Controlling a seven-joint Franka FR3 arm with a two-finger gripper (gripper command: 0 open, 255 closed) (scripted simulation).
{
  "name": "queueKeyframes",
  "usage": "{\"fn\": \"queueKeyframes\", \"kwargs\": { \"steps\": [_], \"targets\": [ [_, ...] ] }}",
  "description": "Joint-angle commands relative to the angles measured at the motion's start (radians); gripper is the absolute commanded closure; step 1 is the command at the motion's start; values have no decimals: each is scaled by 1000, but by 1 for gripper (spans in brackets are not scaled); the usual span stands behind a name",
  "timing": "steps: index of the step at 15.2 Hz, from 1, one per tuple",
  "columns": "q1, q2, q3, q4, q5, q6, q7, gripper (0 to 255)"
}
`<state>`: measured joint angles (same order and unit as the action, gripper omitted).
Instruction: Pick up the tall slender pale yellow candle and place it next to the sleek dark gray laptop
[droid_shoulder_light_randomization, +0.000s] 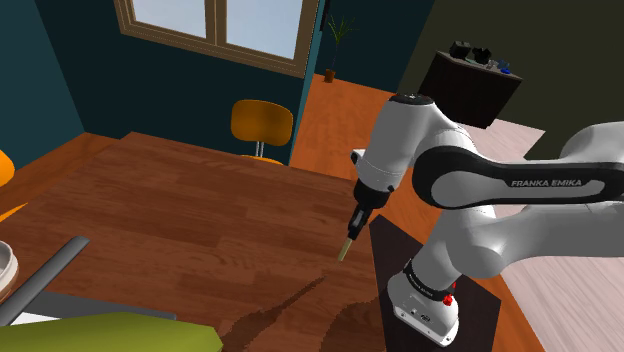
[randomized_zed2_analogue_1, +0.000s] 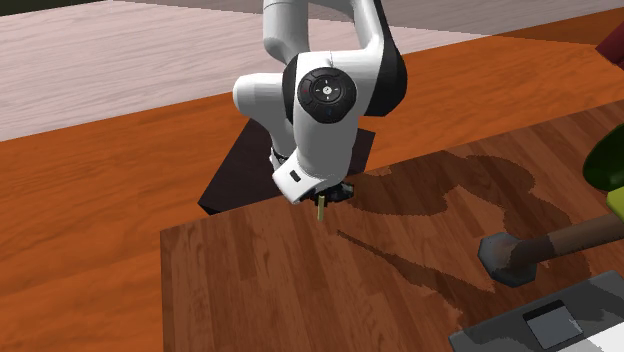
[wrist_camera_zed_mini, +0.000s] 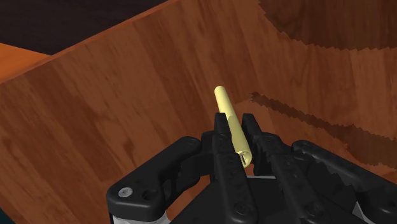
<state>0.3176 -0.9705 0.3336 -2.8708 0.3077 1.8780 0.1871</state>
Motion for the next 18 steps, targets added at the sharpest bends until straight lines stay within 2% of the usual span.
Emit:
{"fn": "queueKeyframes", "kwargs": {
  "steps": [1, 18],
  "targets": [
    [-5, -7, -9, 25, -10, -33, 1, 255],
    [-32, -12, -67, 248, -70, -258, 11, 255]
  ]
}}
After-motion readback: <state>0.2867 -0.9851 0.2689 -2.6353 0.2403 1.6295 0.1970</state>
